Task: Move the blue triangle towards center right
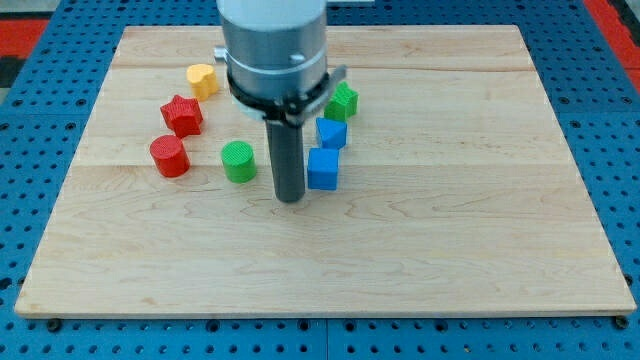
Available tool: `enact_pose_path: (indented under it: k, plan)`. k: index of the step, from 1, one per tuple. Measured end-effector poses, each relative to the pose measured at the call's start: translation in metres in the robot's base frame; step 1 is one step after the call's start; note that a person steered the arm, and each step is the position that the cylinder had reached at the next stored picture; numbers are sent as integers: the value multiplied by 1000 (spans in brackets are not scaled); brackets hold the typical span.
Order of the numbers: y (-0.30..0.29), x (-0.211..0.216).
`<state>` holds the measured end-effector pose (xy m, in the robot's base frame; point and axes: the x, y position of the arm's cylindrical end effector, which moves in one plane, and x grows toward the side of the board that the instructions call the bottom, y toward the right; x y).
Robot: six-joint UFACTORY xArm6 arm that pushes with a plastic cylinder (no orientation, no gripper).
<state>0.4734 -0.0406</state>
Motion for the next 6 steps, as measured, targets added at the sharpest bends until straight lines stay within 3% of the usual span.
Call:
enact_pose_path:
  k: [2, 3, 5, 6]
  plan:
    - [1, -58]
    - [13, -59]
    - [177, -55]
    - [181, 33]
